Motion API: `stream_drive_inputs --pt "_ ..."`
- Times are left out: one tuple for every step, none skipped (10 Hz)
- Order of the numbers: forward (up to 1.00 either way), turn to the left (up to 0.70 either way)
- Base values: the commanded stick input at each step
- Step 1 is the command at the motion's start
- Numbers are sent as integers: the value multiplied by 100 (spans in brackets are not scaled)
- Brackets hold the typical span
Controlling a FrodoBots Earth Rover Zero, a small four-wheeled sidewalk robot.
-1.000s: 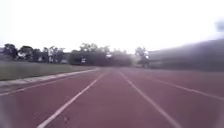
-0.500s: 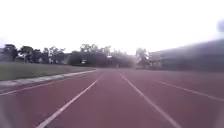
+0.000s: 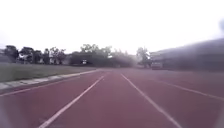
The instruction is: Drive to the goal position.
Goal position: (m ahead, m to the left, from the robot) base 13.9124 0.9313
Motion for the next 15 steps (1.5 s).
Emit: stream_drive_inputs --pt "70 0" --pt "70 0" --pt "70 0" --pt "70 0" --pt "70 0" --pt "70 0" --pt "70 0" --pt "70 0" --pt "70 0" --pt "70 0" --pt "70 0" --pt "70 0" --pt "70 0" --pt "70 0" --pt "70 0"
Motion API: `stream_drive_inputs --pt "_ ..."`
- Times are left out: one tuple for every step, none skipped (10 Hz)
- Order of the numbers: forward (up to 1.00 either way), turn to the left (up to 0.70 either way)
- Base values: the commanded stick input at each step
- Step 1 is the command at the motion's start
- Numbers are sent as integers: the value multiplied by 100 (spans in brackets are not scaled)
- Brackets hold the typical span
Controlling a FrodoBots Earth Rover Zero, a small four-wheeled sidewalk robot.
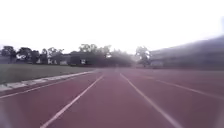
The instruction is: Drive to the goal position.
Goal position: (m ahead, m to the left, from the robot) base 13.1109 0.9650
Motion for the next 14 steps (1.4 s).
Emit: stream_drive_inputs --pt "70 0" --pt "70 0" --pt "70 0" --pt "70 0" --pt "70 0" --pt "70 0" --pt "70 0" --pt "70 0" --pt "70 0" --pt "70 0" --pt "70 0" --pt "70 0" --pt "70 0" --pt "70 0"
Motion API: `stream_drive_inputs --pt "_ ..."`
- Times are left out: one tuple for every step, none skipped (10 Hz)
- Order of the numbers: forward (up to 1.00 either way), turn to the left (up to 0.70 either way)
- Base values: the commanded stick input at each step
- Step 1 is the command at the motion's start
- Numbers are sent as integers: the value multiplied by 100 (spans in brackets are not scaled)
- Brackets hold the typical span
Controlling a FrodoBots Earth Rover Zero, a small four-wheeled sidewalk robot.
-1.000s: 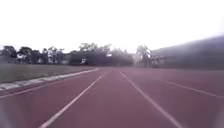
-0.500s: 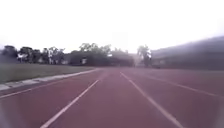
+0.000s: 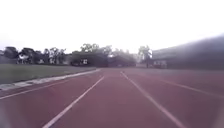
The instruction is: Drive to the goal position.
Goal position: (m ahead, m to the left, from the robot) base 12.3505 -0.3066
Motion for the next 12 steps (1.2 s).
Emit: stream_drive_inputs --pt "70 0" --pt "70 0" --pt "70 0" --pt "70 0" --pt "70 0" --pt "70 0" --pt "70 0" --pt "70 0" --pt "70 0" --pt "70 0" --pt "70 0" --pt "70 0"
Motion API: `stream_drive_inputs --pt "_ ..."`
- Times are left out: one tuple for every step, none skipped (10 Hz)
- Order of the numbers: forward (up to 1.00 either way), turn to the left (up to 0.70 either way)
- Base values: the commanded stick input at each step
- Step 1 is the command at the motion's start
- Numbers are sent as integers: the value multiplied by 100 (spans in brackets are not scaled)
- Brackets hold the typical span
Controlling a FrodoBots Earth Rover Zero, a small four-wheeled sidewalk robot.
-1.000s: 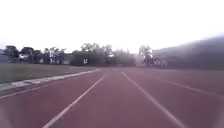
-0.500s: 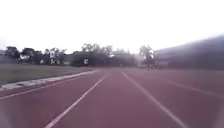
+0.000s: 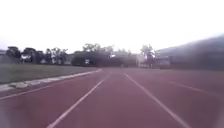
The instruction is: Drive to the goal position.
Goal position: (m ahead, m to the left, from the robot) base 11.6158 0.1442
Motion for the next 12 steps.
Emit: stream_drive_inputs --pt "70 -1" --pt "70 -3" --pt "70 -25" --pt "70 -31" --pt "70 -31" --pt "70 -24" --pt "70 -23" --pt "70 -18" --pt "70 -12" --pt "70 -2" --pt "70 0" --pt "70 0"
